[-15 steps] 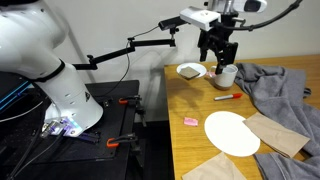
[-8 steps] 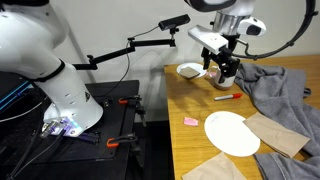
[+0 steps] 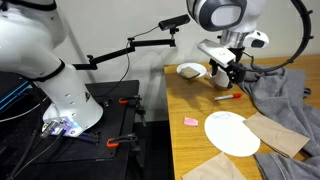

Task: Pick up the marker and put it in the cup

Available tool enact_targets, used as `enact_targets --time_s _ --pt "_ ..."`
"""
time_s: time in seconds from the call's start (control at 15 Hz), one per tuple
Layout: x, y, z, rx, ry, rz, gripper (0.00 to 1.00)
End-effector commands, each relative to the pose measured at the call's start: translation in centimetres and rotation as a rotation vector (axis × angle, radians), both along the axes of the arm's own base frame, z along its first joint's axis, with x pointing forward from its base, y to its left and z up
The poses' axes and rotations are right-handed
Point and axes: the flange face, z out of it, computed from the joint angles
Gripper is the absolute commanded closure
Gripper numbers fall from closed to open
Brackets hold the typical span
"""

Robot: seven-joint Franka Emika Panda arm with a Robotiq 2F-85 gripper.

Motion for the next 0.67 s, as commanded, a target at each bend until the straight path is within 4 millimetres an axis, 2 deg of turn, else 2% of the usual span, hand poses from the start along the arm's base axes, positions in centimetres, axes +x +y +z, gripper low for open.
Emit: enact_targets --time_s 0.0,0.6 --pt "2.0 0.1 -1.3 -0.007 -0.023 -0.021 0.0" --pt "3.8 0.5 -5.2 -0.054 0.008 -0.04 0.0"
